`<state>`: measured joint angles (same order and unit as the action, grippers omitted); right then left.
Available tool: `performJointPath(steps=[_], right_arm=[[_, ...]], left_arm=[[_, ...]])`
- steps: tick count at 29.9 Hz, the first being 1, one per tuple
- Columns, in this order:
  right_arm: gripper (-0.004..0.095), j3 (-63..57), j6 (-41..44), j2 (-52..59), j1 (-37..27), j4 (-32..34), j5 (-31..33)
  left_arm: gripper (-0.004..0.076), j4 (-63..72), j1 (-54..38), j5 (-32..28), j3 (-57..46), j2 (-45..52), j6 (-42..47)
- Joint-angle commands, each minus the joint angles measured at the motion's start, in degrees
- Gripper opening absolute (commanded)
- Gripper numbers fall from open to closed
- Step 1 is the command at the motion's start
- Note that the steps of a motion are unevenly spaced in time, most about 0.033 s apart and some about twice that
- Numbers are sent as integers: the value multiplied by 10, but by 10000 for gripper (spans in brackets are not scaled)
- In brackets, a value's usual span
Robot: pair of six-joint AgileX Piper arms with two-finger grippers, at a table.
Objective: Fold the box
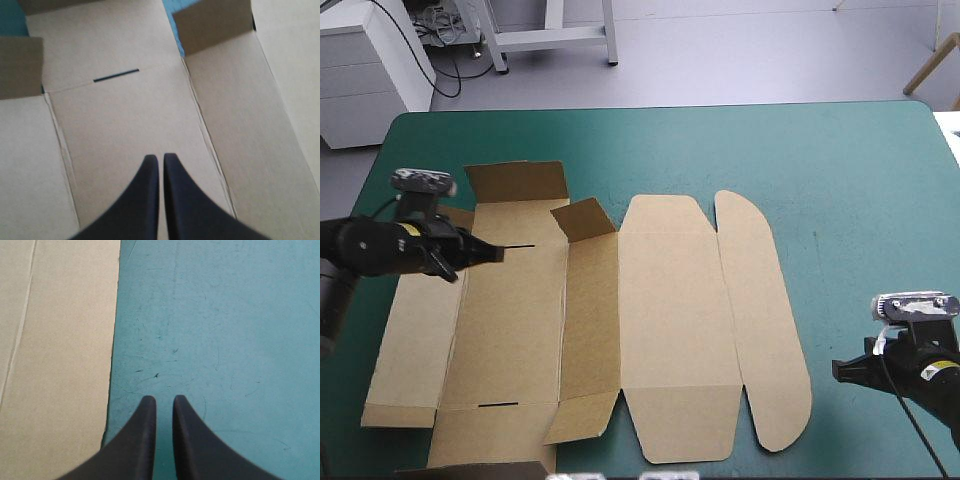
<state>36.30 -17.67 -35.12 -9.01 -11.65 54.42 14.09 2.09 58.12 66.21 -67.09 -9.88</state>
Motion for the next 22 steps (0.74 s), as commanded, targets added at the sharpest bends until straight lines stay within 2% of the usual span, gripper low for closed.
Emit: performJointPath(steps=[1,3,7,11,12,16,22], right_arm=[[102,15,-4,-1,-4,-8,-31],[102,15,-4,-1,-4,-8,-32],[102,15,-4,-1,-4,-8,-36],[102,15,-4,-1,-4,-8,-43],[102,15,-4,-1,-4,-8,-44],[102,15,-4,-1,-4,-7,-46],[102,15,-4,-1,-4,-7,-49]], left_arm=[[15,136,-150,40,56,-20,-111],[15,184,-231,71,64,-33,-148],[15,249,-372,89,64,-48,-191],[15,284,-462,160,64,-56,-225],[15,282,-482,162,64,-57,-234],[15,245,-525,162,64,-45,-233],[15,120,-529,162,64,-33,-233]])
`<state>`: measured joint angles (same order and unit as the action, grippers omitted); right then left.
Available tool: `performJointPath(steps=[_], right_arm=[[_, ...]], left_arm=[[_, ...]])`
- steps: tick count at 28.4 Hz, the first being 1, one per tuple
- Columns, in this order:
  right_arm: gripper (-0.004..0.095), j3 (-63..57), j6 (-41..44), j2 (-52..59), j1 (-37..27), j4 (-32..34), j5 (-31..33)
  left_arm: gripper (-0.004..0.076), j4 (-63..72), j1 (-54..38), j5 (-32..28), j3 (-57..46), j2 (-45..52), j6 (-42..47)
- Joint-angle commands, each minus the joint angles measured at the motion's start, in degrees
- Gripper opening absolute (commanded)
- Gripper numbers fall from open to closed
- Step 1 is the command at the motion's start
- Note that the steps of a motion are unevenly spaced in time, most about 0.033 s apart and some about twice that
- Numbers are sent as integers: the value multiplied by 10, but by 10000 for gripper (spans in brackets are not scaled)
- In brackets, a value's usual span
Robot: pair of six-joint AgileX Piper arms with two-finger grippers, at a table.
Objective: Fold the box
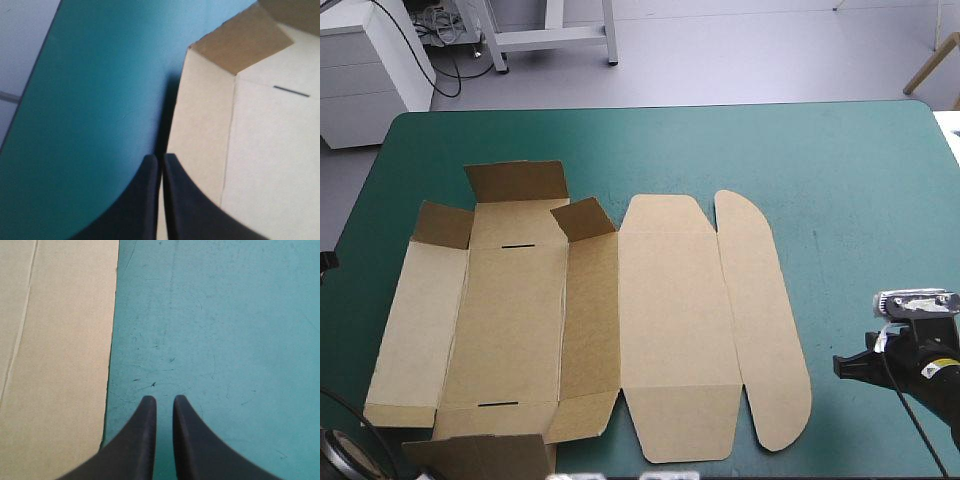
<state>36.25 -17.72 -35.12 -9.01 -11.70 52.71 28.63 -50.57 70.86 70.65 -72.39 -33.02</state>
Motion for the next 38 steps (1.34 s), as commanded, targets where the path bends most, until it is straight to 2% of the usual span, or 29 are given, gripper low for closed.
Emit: performJointPath(steps=[1,7,15,18,30,32,35,36,38], right_arm=[[102,15,-4,-1,-4,-6,-32],[102,15,-4,-1,-4,-5,-32],[102,15,-4,-1,-4,-4,-32],[102,15,-4,-1,-4,-4,-35],[98,15,-4,-1,-4,-4,-35],[88,15,-4,-1,-4,-4,-35],[88,15,-4,-1,-4,-5,-35],[88,15,-4,-1,-4,-5,-35],[88,15,-4,-1,-4,-5,-35]], left_arm=[[15,-43,-2,34,20,22,-2],[15,-118,-2,34,6,30,-2],[15,-82,-2,34,-67,32,-55],[15,-82,-2,34,-71,29,-80],[15,-84,-2,26,-71,27,-86],[64,-84,-2,27,-71,27,-86],[226,-84,-2,27,-71,27,-86],[384,-84,-2,26,-71,27,-86],[522,-84,-2,19,-71,27,-86]])
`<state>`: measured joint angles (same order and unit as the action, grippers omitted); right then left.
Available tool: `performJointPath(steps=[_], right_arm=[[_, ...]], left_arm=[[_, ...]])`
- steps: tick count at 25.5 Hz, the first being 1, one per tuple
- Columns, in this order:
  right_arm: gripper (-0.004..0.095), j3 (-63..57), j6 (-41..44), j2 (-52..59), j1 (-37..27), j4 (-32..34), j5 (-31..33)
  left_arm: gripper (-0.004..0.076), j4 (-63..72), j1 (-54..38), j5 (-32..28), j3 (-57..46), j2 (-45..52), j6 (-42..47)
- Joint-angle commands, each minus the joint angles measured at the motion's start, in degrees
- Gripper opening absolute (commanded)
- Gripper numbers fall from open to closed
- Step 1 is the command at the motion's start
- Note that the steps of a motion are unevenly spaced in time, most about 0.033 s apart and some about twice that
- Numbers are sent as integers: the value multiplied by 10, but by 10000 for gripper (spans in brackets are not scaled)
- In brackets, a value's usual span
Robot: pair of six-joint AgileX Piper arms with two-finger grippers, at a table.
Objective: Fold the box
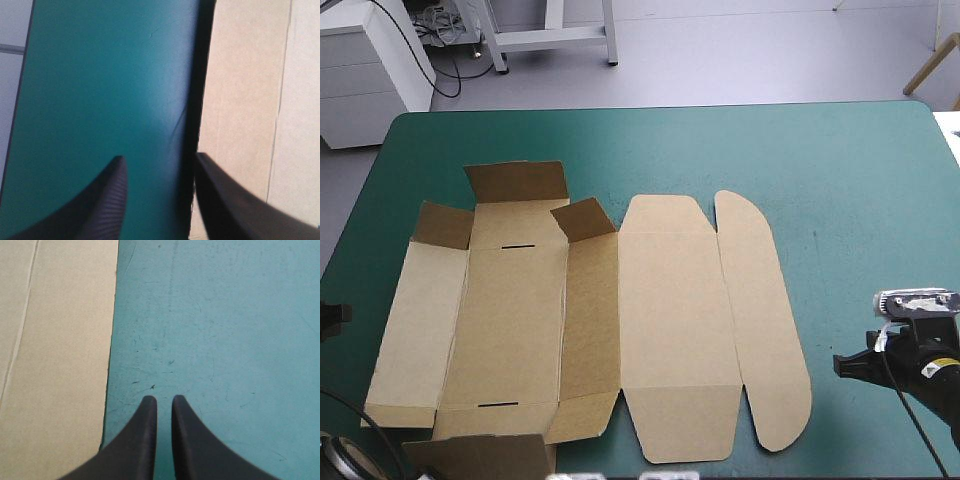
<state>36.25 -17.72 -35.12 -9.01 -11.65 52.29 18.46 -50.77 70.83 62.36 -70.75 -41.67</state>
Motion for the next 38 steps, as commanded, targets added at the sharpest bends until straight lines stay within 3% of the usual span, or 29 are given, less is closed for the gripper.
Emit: performJointPath(steps=[1,3,14,24,38], right_arm=[[88,15,-4,-1,-4,-6,-31],[88,15,-4,-1,-4,-6,-31],[88,15,-4,-1,-3,-8,-31],[88,15,-4,-1,0,-8,-26],[88,15,-4,-1,16,-8,-22]], left_arm=[[563,18,0,20,12,11,4],[613,18,0,16,12,11,34],[608,49,0,12,-49,7,33],[608,53,0,-75,-150,-2,-9],[608,175,1,19,-156,-109,-83]])
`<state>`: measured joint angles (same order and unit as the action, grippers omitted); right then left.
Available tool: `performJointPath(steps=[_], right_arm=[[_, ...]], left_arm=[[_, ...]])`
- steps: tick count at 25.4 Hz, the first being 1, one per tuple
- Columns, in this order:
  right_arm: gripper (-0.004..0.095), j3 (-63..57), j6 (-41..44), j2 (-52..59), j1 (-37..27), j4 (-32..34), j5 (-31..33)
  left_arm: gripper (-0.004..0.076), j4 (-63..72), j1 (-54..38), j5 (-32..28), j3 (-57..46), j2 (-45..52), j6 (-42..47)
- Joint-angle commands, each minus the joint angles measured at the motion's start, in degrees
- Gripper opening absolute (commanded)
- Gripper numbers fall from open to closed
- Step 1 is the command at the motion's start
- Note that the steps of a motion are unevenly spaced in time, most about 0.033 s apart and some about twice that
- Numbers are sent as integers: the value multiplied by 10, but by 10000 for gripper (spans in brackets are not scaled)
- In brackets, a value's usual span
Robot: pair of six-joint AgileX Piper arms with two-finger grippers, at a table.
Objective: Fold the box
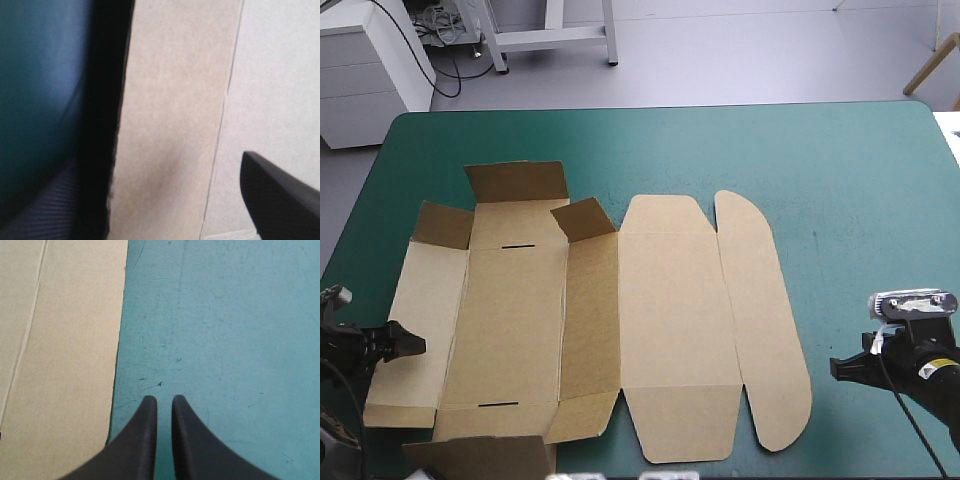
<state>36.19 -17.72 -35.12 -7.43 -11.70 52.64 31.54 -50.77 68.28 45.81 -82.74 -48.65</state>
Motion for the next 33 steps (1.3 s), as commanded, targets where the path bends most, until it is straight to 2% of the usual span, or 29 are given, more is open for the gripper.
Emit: performJointPath(steps=[1,6,10,15,18,20,23,28,30,33], right_arm=[[88,16,-4,-1,0,-7,-26],[88,16,-4,-1,0,-7,-30],[88,16,-4,-1,0,-7,-33],[88,16,-4,-1,3,-8,-28],[88,16,-4,-1,3,-8,-28],[88,16,-4,-1,3,-8,-27],[88,16,-4,-1,3,-8,-27],[88,16,-4,-1,3,-8,-28],[88,16,-4,-1,3,-8,-28],[88,16,-5,-1,3,-8,-30]], left_arm=[[608,50,1,48,10,11,-15],[608,79,8,63,10,11,-19],[608,66,75,62,-17,11,-17],[606,67,87,63,-18,12,-12],[570,62,87,63,-17,12,-9],[519,61,87,63,-17,12,-9],[396,61,87,63,-17,12,-8],[83,36,87,63,-17,12,7],[-8,18,87,64,-17,12,8],[-10,3,87,64,-17,12,12]])
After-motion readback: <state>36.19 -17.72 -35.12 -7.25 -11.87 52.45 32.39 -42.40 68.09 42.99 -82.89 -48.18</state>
